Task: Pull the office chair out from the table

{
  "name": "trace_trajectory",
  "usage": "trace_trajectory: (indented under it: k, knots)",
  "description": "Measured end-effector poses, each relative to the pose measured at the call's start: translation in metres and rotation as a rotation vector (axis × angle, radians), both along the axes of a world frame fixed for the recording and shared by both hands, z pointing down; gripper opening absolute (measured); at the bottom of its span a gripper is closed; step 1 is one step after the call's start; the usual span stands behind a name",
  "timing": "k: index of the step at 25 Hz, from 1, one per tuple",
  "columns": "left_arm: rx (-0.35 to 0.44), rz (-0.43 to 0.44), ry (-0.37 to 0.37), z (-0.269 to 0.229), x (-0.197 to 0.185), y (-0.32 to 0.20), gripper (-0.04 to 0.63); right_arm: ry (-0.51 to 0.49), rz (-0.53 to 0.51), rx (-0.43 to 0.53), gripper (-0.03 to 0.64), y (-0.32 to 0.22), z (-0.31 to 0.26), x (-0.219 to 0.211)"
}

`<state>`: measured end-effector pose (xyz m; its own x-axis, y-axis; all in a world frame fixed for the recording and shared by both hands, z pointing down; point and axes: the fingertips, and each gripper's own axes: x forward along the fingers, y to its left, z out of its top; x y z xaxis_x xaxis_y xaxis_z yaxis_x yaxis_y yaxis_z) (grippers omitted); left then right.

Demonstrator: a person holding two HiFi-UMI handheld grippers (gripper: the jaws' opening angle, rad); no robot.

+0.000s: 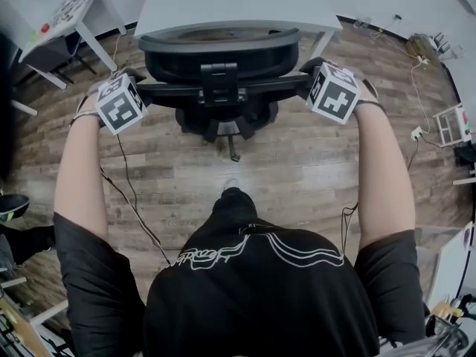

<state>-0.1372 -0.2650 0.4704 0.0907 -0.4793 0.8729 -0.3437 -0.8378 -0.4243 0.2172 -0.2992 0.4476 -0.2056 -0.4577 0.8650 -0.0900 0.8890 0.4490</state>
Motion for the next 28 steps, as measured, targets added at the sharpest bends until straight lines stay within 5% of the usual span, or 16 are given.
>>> trace_trajectory:
  k: [5, 17, 24, 28]
  knots:
    - [-0.004, -0.003, 0.0, 0.004, 0.004, -0.002, 0.207, -0.021, -0.015, 0.013, 0.21, -0.005, 0.003, 0.004]
    - [-0.022, -0.061, -0.056, 0.005, -0.014, 0.097, 0.206, -0.053, -0.054, 0.025, 0.215, 0.085, -0.002, -0.011]
    - [0.047, -0.022, -0.028, 0.014, -0.041, 0.194, 0.202, -0.059, -0.025, 0.054, 0.222, 0.181, 0.008, -0.041]
    - [0.02, -0.01, -0.034, 0.024, -0.044, 0.213, 0.202, -0.064, -0.005, 0.056, 0.224, 0.204, 0.015, -0.044]
